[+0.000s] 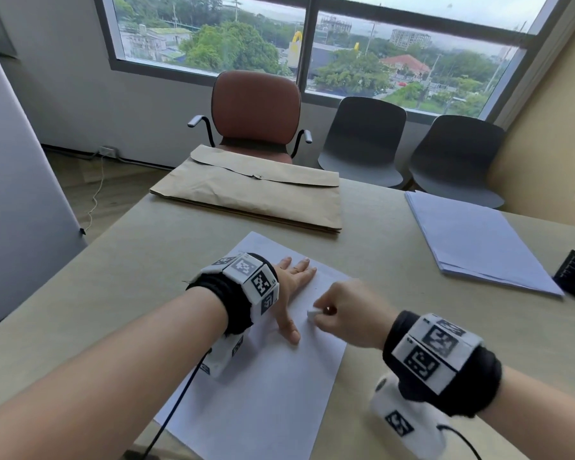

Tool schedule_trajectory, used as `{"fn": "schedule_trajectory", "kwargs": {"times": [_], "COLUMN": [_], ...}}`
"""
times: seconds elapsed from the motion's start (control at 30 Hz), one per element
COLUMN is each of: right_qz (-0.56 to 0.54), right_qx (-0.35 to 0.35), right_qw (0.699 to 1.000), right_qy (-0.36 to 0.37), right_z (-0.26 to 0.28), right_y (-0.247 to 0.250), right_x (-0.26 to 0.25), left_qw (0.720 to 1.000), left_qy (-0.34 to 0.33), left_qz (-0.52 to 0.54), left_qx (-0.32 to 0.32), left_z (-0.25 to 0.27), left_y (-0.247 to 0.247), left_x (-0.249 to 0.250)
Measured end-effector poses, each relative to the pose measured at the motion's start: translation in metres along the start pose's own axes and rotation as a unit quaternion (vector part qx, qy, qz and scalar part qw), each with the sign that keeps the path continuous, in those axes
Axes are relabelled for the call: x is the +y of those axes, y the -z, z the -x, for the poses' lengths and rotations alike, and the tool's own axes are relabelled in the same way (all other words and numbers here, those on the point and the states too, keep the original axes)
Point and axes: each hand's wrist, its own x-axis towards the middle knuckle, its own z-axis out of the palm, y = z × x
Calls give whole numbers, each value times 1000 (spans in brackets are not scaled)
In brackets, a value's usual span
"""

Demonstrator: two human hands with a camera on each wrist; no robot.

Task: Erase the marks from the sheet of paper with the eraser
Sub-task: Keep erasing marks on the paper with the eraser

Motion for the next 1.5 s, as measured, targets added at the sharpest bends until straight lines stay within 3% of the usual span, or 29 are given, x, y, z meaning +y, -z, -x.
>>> {"fn": "schedule_trajectory", "kwargs": {"times": [0.07, 0.2, 0.37, 0.53, 0.7, 0.83, 0.97, 1.03, 1.17, 1.33, 1.5], "right_qz": [-8, -20, -44, -35, -34, -23, -10, -28, -39, -70, -143], "right_qx": [-3, 56, -17, 45, 7, 71, 3, -8, 65, -7, 20], "right_qw": [1000, 997, 999, 996, 999, 993, 1000, 999, 993, 997, 985], "right_qy": [-15, -43, -23, -64, -39, -92, -20, -32, -91, -29, -89], "right_z": [-4, -16, -3, -21, -9, -20, -8, -12, -30, -13, -39], "right_y": [5, 11, 6, 14, 5, 13, 0, 4, 15, 1, 19], "right_x": [6, 13, 9, 17, 12, 17, -2, 3, 16, -1, 22], "left_qw": [1000, 1000, 1000, 1000, 1000, 1000, 1000, 1000, 1000, 1000, 1000], "left_qy": [1, 3, 4, 5, 5, 4, 2, 0, 0, -2, -7], "left_qz": [2, 8, 5, 9, 6, 7, 0, 2, 6, 2, 11], "left_qx": [-2, 1, -3, 1, -4, -3, -3, -4, 4, 3, 9], "left_z": [0, 2, 2, 4, 3, 2, -1, -1, 0, -5, -2], "left_y": [0, 0, 1, 1, 1, 1, 0, 0, -1, -2, -2], "left_x": [0, 1, 1, 3, 1, 2, -1, -2, -1, -3, -3]}}
